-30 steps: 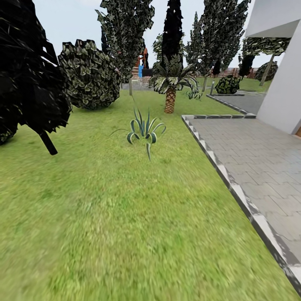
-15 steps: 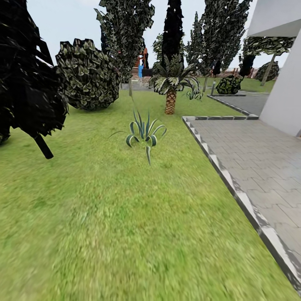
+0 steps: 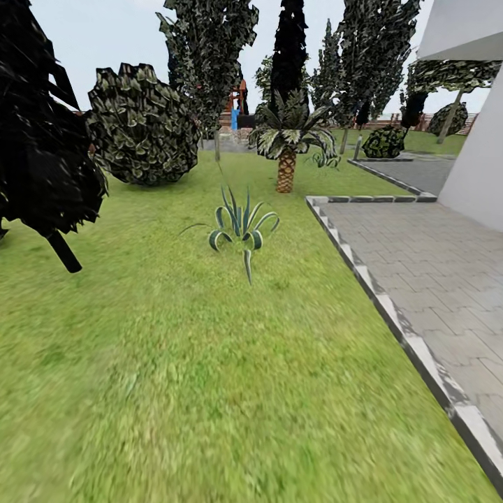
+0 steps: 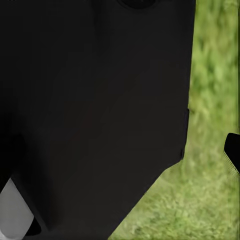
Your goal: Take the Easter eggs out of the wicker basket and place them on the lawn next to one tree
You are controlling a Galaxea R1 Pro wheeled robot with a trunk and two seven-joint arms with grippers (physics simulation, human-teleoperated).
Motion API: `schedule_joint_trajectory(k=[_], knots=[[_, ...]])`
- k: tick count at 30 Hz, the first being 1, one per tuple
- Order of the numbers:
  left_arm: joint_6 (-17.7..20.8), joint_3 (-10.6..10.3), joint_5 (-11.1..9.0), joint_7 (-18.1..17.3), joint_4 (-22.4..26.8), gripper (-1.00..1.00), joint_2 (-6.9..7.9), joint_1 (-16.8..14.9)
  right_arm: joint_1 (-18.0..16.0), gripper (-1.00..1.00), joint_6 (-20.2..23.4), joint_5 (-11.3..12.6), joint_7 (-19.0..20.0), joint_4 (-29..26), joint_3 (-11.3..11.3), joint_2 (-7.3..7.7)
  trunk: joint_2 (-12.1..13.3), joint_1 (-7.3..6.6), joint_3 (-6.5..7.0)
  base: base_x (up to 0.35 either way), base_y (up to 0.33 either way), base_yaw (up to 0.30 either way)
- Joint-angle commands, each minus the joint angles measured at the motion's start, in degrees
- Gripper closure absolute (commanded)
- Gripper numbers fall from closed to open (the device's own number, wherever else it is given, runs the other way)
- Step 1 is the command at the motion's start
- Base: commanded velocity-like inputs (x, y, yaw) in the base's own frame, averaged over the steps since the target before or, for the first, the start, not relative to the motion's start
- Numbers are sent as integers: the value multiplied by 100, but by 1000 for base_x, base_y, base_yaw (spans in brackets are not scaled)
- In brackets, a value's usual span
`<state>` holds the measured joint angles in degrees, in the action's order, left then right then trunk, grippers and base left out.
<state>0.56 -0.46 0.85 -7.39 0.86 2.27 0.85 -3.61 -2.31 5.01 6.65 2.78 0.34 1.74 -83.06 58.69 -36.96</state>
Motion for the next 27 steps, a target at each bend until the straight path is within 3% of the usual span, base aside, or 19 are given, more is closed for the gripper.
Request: schedule_joint_trajectory(k=[1, 27], knots=[[6, -3, 8, -17, 8, -100, 1, 3, -8, -100, -24, 53, 30, 21, 4, 1, -2, 4, -3, 341, 0, 0], [-1, -7, 11, -17, 7, -100, 2, 3, -8, -100, -23, 44, 30, 21, 10, 1, -2, 4, -3, 341, 0, 0]])
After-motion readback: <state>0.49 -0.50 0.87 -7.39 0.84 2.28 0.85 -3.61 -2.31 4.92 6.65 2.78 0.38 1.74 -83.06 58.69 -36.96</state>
